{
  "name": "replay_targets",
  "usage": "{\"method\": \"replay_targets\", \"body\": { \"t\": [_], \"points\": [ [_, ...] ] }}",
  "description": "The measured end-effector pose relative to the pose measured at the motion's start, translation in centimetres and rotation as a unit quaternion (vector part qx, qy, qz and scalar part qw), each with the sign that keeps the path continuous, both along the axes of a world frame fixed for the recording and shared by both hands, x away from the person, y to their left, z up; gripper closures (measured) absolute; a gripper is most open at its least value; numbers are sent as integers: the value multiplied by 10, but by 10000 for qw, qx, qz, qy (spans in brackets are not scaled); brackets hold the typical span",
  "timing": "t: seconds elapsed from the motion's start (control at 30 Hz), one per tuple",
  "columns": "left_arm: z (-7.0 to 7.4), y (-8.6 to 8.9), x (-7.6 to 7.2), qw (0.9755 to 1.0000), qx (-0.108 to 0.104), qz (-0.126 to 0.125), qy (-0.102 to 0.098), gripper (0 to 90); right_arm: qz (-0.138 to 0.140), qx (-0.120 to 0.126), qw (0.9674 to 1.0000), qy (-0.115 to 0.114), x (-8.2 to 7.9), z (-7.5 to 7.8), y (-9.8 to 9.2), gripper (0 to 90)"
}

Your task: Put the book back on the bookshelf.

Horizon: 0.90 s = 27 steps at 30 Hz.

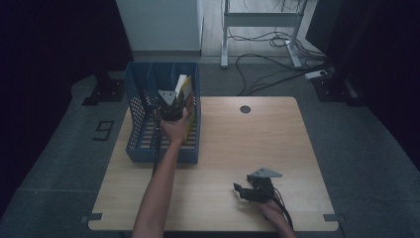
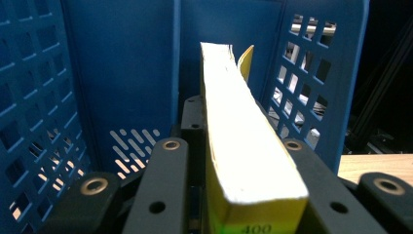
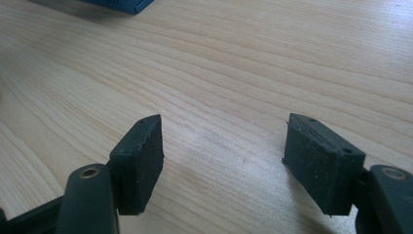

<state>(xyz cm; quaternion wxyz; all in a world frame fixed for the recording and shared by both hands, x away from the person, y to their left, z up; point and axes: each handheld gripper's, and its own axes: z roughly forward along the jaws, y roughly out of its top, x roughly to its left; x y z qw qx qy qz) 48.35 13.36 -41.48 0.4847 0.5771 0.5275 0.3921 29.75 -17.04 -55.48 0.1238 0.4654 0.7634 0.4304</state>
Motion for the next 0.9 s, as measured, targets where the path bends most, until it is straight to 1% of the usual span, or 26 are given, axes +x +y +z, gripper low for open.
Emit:
{"method": "replay_targets", "body": {
  "t": [0.1,0.13,0.17,0.4,0.67,0.8,0.87,0.9],
  "points": [
    [-2,-1,0,10000,-3,-12,22,752,0,0,10000,1,0,0,0,299],
    [-3,-1,-1,10000,-10,-8,-13,752,0,0,10000,1,0,0,0,299],
    [-5,-2,0,10000,-47,-27,1,752,0,0,10000,1,0,0,0,298],
    [-6,-3,0,9999,-70,-77,10,749,1,0,10000,0,0,0,0,298],
    [-6,-6,0,9998,-146,-110,-5,749,-1,-13,10000,-4,0,0,0,298],
    [-5,-5,1,9998,-209,-72,-19,751,-5,13,10000,7,0,0,0,298],
    [-4,-6,2,9998,-199,-82,-37,752,-7,21,10000,12,0,0,0,298],
    [-3,-8,2,9998,-158,-91,-51,752,-7,20,10000,13,0,0,0,298]
  ]
}}
